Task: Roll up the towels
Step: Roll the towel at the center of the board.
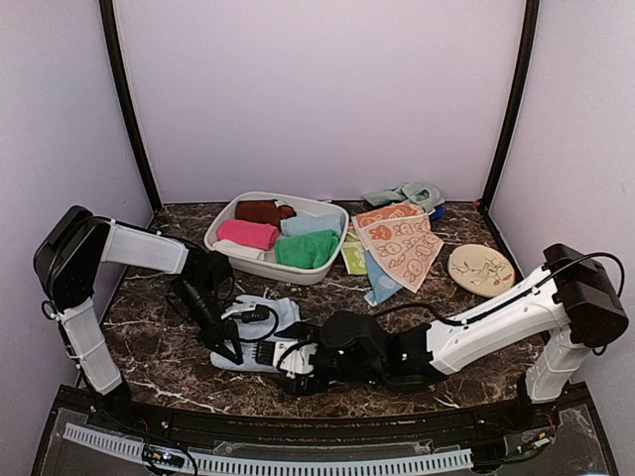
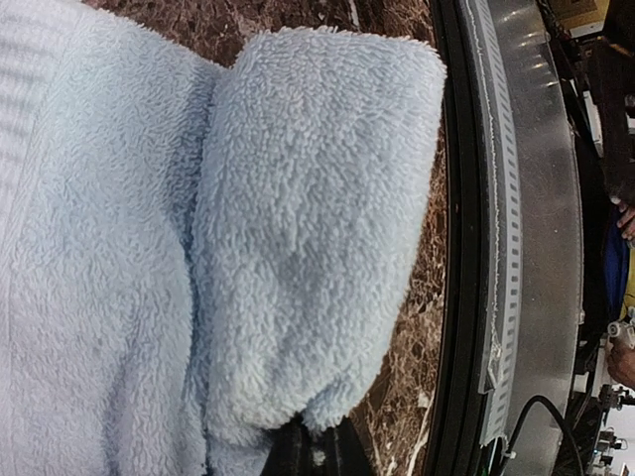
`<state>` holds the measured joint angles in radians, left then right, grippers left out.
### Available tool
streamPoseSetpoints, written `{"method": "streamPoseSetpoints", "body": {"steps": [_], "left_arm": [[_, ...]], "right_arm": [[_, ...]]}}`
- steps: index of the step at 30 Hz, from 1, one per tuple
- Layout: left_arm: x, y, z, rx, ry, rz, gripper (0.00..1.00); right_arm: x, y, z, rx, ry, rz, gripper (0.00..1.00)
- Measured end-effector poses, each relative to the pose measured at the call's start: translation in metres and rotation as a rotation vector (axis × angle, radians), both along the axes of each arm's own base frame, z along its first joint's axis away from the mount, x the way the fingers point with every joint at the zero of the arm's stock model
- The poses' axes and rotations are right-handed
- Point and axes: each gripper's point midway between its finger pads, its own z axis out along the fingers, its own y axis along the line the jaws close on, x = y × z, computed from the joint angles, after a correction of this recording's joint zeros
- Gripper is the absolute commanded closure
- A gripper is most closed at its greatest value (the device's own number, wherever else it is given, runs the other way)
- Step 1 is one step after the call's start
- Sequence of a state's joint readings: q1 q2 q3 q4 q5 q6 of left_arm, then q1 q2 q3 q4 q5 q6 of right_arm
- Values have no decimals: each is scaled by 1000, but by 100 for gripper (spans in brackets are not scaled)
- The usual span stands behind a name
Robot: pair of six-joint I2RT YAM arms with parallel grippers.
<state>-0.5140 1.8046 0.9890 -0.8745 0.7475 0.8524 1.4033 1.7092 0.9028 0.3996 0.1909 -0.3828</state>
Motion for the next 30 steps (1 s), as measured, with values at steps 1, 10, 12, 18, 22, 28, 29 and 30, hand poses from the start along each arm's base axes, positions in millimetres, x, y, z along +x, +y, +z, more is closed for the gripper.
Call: {"method": "streamPoseSetpoints", "body": {"steps": [1, 10, 12, 18, 22, 28, 29, 30], "left_arm": [[0, 0, 0, 2, 4, 0, 100], [0, -1, -1, 18, 58, 5, 99], [0, -1, 0, 18, 62, 7, 96], [-1, -1, 1, 9, 61, -3, 79], [0, 1, 6, -10, 57, 7, 57], [23, 24, 27, -52, -53, 103, 47], [29, 29, 31, -61, -84, 123, 47], [32, 34, 34, -67, -109, 136, 47]], "right_arm": [[-6, 6, -4, -23, -33, 22, 28], [-15, 47, -64, -215, -249, 128, 42], [-8, 49, -78, -250, -279, 121, 45], [17, 52, -97, -286, -279, 69, 63], [27, 55, -94, -252, -192, 24, 82], [48, 54, -94, -185, 62, -50, 87], [51, 53, -95, -173, 107, -61, 87], [54, 52, -95, -157, 154, -71, 88]]}}
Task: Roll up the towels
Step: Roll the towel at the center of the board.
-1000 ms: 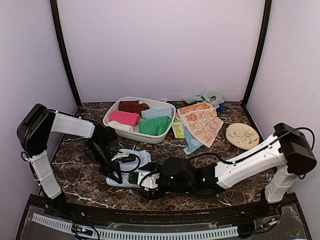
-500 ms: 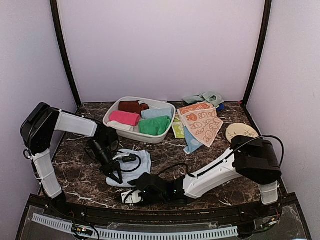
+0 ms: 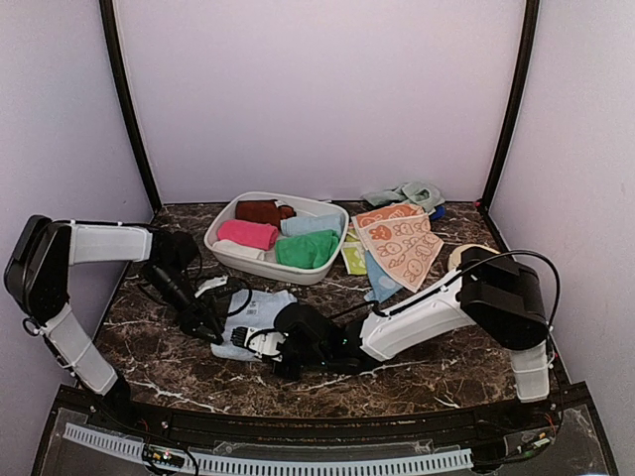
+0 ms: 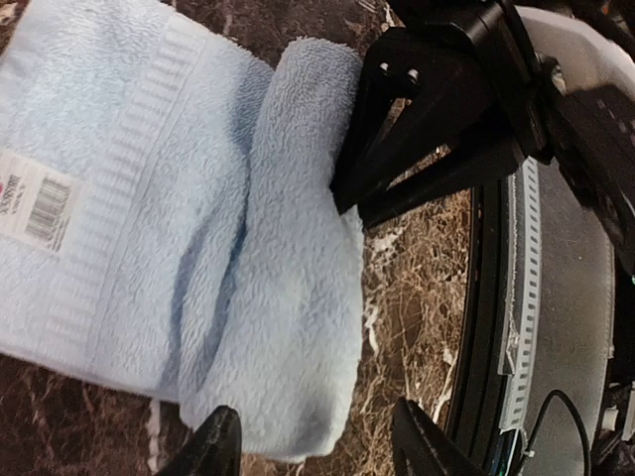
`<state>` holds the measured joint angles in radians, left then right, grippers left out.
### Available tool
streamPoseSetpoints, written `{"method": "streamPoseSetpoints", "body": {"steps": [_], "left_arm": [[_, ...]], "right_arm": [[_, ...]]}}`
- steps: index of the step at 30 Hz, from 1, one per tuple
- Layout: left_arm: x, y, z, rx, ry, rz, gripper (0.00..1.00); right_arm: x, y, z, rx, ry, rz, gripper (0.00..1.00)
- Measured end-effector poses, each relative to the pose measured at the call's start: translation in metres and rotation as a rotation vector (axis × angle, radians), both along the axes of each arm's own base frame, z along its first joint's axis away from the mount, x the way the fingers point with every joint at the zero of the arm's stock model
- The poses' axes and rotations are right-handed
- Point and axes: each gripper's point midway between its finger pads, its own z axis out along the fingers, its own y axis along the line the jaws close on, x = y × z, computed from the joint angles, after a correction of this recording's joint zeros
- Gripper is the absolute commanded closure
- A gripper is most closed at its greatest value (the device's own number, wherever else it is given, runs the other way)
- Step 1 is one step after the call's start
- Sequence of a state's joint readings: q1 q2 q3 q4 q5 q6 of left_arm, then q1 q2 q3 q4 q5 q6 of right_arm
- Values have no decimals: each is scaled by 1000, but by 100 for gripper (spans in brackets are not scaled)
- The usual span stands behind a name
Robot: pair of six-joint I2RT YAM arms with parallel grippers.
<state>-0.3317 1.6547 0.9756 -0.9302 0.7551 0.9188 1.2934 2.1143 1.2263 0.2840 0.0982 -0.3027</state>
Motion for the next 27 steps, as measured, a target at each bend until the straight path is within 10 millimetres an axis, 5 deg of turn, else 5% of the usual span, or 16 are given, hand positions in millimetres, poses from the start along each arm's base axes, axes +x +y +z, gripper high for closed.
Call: {"method": "streamPoseSetpoints", "body": {"steps": [6, 12, 19, 27], "left_arm": [[-7, 16, 17, -14, -155, 0, 46], [-16, 5, 29, -32, -271, -82, 47], [-31, -15, 12, -20, -346, -201, 46], [-9, -32, -5, 13, -499, -246, 47]], "right_arm": [[4, -2, 2, 81, 301, -25, 93], [16, -1, 7, 145, 645, -45, 95], [33, -4, 7, 195, 1020, -84, 96], [38, -7, 6, 201, 1235, -136, 98]]}}
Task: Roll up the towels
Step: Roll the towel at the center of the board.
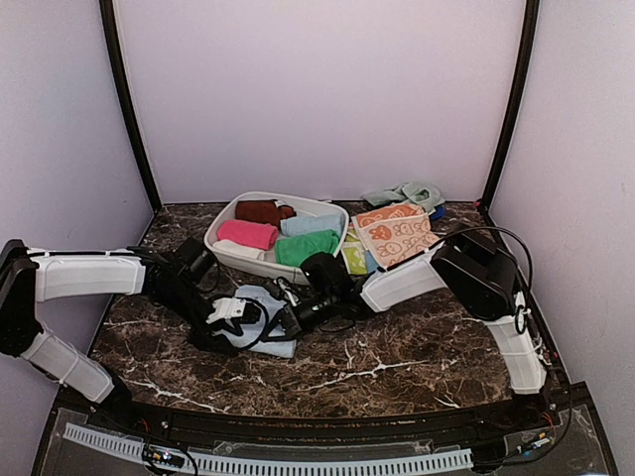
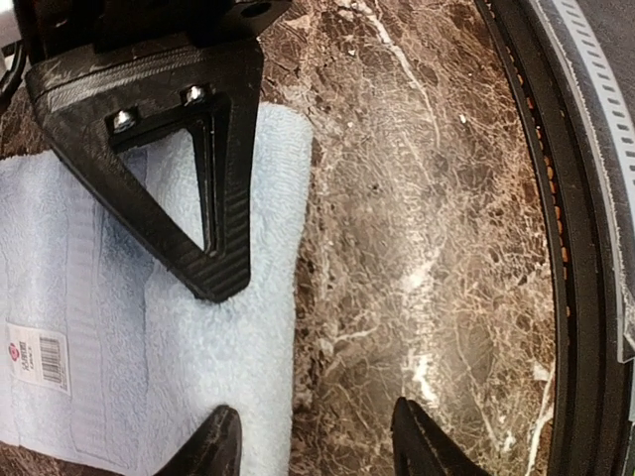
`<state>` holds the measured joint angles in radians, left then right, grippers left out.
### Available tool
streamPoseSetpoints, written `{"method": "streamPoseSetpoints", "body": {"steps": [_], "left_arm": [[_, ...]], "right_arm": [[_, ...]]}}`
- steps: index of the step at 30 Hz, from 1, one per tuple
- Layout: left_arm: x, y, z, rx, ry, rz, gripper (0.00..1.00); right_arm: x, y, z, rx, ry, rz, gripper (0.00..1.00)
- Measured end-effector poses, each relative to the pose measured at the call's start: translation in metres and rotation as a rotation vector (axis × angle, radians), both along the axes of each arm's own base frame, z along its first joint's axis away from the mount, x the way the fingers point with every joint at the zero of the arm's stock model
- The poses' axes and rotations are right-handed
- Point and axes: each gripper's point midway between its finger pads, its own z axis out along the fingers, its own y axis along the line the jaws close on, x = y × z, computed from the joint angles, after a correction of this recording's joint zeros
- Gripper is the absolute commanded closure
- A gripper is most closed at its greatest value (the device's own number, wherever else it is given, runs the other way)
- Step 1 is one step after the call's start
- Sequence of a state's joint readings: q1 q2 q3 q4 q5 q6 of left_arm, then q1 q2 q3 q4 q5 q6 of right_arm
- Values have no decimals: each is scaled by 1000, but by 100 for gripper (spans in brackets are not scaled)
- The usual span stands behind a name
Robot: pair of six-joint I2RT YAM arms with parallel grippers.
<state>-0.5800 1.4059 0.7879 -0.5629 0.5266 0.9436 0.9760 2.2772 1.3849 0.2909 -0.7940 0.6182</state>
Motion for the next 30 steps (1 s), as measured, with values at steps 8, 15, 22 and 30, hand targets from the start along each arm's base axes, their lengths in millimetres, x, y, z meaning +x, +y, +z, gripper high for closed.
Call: {"method": "streamPoseSetpoints", "body": {"steps": [8, 15, 22, 30], "left_arm": [[17, -7, -18, 42, -65, 4, 59], [28, -7, -30, 65, -91, 24, 100], [27, -14, -33, 50, -30, 33, 100], [-6, -13, -31, 60, 198, 13, 100]], "right_arm": [[2, 0, 1, -21, 94, -28, 90], [3, -1, 7, -3, 138, -43, 67], [29, -32, 24, -7, 55, -170, 19], [59, -104, 61, -72, -359, -383, 0]]}}
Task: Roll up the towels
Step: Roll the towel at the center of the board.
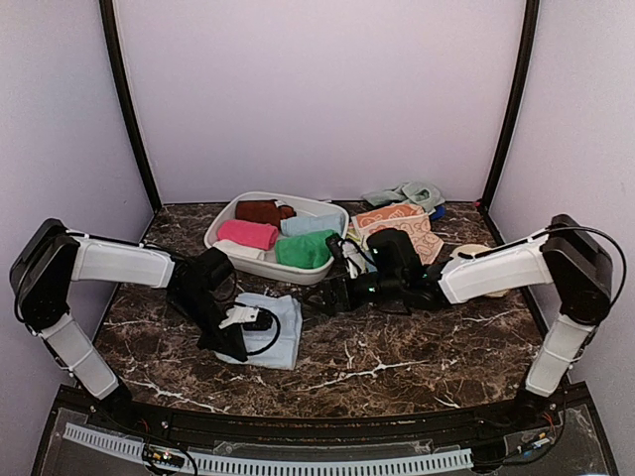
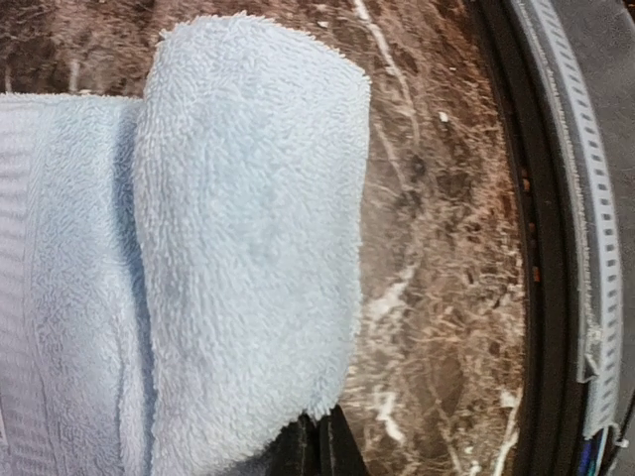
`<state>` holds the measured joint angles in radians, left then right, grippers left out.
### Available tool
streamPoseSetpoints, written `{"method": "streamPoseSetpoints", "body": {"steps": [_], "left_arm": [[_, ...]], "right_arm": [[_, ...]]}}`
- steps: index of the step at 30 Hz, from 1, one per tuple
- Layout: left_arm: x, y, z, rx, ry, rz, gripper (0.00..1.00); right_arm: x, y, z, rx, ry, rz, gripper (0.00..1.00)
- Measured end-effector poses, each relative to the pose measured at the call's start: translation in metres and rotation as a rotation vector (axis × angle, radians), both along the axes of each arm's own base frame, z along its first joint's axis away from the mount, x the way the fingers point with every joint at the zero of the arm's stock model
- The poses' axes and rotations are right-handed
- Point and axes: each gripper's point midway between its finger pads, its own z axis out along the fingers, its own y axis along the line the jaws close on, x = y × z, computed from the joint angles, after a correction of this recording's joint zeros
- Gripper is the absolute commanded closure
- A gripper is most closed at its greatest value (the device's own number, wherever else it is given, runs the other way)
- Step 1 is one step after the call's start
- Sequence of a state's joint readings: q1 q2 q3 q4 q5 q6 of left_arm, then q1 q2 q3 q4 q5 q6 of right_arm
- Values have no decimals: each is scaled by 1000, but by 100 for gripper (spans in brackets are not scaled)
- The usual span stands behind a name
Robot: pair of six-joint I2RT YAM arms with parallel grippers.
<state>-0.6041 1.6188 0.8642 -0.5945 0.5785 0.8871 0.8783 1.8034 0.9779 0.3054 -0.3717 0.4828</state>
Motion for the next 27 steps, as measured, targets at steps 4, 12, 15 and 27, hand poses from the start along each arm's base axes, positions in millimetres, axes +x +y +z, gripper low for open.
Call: {"method": "streamPoseSetpoints", "body": {"steps": [4, 12, 15, 27], "left_arm": [[-19, 6, 5, 2, 121, 10, 100], [14, 17, 8, -21, 209, 146, 100], [25, 13, 8, -41, 245, 165, 100], [17, 1, 9, -37, 501, 151, 100]], "right_arm": [[4, -24, 39, -36, -249, -96, 0], [20, -75, 43, -36, -388, -252, 0], [-34, -34, 30, -134, -565, -50, 0], [-133, 76, -30, -484, -1230, 545, 10]]}}
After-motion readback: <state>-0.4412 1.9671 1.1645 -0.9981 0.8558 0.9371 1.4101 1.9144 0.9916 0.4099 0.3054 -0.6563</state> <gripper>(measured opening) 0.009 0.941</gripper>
